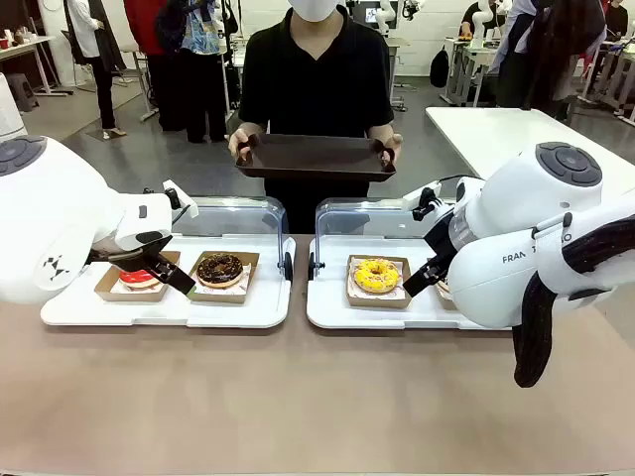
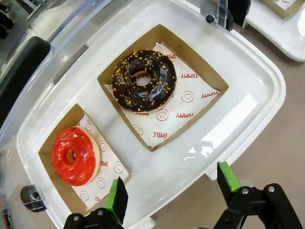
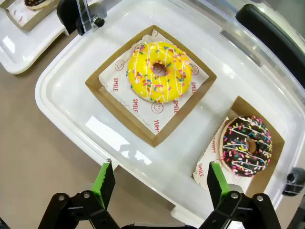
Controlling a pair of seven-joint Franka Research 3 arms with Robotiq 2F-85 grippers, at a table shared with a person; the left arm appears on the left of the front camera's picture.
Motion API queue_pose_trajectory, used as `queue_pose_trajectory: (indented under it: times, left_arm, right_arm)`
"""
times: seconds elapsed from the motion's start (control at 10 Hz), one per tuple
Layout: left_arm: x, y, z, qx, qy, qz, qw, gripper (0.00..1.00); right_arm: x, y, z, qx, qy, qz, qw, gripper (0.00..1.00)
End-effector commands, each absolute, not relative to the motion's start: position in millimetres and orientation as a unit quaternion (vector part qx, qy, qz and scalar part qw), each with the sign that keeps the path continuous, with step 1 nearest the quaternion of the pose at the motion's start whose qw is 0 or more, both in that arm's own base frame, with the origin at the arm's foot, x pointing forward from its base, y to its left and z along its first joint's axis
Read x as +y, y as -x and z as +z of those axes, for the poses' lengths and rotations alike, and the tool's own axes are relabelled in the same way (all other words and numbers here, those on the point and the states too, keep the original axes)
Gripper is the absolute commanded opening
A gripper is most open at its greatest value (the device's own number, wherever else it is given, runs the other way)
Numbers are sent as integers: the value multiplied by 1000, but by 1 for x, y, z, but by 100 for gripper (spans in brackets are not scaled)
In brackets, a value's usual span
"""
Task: Provide the desired donut to the person.
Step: Pick up and lift the Paper togo box containing the Donut pointed at by the person.
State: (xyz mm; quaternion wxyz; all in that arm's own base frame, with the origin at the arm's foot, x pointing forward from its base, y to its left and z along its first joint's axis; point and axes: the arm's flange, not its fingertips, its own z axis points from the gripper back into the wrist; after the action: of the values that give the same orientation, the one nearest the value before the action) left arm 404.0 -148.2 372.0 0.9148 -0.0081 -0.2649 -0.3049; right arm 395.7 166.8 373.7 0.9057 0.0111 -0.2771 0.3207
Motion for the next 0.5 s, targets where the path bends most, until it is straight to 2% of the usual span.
queue_pose_trajectory:
  times: [0.0,0.4]
  left_arm:
    - [-148,-404,372,-265,8,-305,915,100]
    - [-148,-404,372,-265,8,-305,915,100]
  right_arm:
    - [167,-396,374,-277,-11,321,906,100]
    - [167,-396,374,-277,-11,321,906,100]
